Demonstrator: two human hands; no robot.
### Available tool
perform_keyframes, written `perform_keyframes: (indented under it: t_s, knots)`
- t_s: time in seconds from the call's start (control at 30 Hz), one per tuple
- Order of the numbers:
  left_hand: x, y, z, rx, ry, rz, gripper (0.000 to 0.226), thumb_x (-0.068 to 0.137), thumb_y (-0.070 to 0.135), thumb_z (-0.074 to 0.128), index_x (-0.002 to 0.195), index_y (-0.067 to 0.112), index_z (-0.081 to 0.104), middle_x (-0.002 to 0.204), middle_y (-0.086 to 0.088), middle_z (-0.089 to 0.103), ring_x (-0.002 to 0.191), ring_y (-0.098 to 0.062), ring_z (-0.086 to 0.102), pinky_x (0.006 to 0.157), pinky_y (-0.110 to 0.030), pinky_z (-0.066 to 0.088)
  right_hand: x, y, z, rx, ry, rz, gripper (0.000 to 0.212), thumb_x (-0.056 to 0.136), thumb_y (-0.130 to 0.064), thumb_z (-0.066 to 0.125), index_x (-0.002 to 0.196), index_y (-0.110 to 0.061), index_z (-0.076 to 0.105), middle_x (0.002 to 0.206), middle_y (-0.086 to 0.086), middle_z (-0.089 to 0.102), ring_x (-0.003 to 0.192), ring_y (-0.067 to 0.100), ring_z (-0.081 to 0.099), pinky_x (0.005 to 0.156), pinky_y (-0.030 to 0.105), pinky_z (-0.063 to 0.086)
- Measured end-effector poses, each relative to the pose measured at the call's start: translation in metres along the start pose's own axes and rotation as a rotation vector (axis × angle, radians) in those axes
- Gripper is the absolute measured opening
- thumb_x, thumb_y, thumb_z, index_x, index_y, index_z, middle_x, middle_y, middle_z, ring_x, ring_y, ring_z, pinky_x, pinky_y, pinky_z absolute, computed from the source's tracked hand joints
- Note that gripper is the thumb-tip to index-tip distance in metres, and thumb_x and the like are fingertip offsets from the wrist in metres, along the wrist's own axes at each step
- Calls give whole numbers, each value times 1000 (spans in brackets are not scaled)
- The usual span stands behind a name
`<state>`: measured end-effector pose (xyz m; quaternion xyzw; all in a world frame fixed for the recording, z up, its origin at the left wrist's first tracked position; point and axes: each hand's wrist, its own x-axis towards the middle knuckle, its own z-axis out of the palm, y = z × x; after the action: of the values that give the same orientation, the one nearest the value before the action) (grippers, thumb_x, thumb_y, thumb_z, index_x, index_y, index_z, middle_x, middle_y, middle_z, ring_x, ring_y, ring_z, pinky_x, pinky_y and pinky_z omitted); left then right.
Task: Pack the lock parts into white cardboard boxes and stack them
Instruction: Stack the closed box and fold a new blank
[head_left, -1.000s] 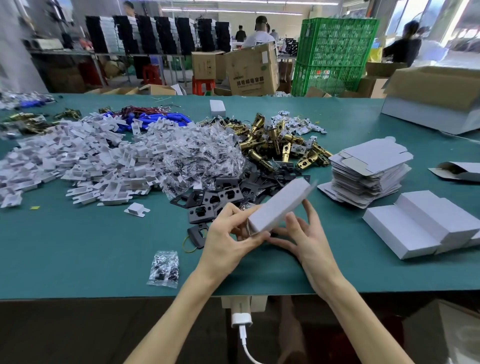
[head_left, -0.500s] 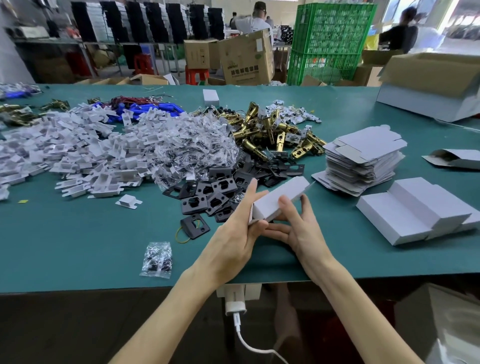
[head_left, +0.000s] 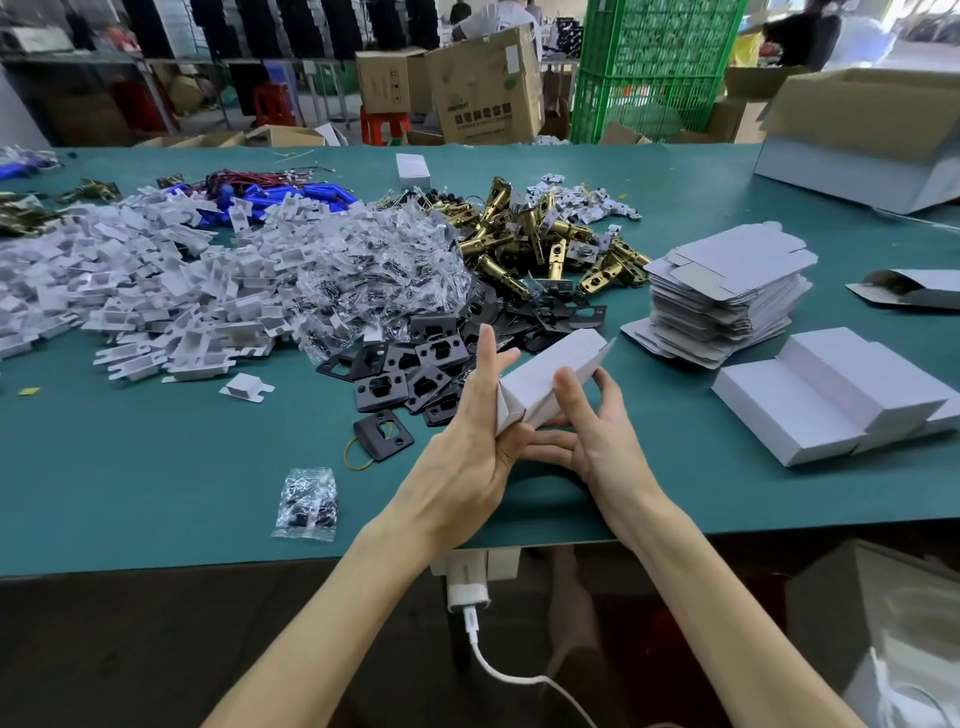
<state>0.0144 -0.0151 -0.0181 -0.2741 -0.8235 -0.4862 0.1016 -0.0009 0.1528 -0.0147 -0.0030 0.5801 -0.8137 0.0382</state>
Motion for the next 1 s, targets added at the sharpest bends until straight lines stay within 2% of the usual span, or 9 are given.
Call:
perform_keyframes:
  t_s: [0.2,0.37,0.53,0.67,0.73,0.77,0.83,0.9,1.0]
  knots:
    - [-1,0,4,113,34,23,86,102,67,35,154,48,-31,167,11,23,117,-8,62,89,-24,49,-1,1,0,-25,29,3,124,60,-72,85,155,-37,13,107,6,78,90,34,77,68,33,62]
    - [0,-2,11,141,111,-64,84,102,57,34,146,57,-37,155,7,41,104,-19,65,77,-20,40,-2,2,1,-9,47,-21,112,72,-58,84,156,-37,12,106,9,77,86,37,77,69,35,63]
    - [3,-6,11,134,165,-183,85,102,59,31,142,55,-43,146,-2,61,106,-24,70,87,-37,51,-5,3,-1,9,69,-61,89,86,-34,81,149,-37,20,106,12,77,85,39,76,71,37,63]
    - [5,-11,10,-47,205,-175,79,107,54,34,150,55,-32,150,11,54,121,5,58,100,-10,43,-6,4,-2,36,76,-90,77,90,-32,78,143,-36,24,105,10,78,85,42,76,69,37,63]
    - [8,-16,6,-139,288,-202,73,109,52,33,160,44,-18,147,-9,58,120,-10,63,102,-27,51,-6,4,-3,60,79,-103,69,93,-31,75,142,-31,26,106,9,77,85,43,76,66,36,63]
    - [10,-18,3,-190,332,-255,69,110,49,34,164,39,-9,127,-18,66,104,-24,69,88,-42,57,-6,4,-3,74,82,-102,66,93,-30,74,140,-27,28,105,10,77,85,43,76,64,35,63]
    - [11,-24,-4,-301,407,-360,62,111,45,36,167,28,13,83,-19,58,63,-30,56,48,-36,49,-6,3,-3,79,82,-96,59,92,-31,74,134,-19,36,97,16,77,81,43,75,60,34,62]
    - [11,-30,-8,-355,439,-413,57,112,41,37,161,14,31,74,-17,53,52,-20,50,38,-26,39,-7,4,-2,23,59,-111,52,90,-33,74,126,-13,42,84,18,75,75,42,75,56,33,61]
    - [11,-35,-7,-372,415,-465,59,112,42,34,154,0,35,67,-16,60,45,-13,51,39,-22,37,-9,6,-1,-67,0,-159,33,96,-27,68,115,-8,50,77,18,72,69,41,74,52,31,59]
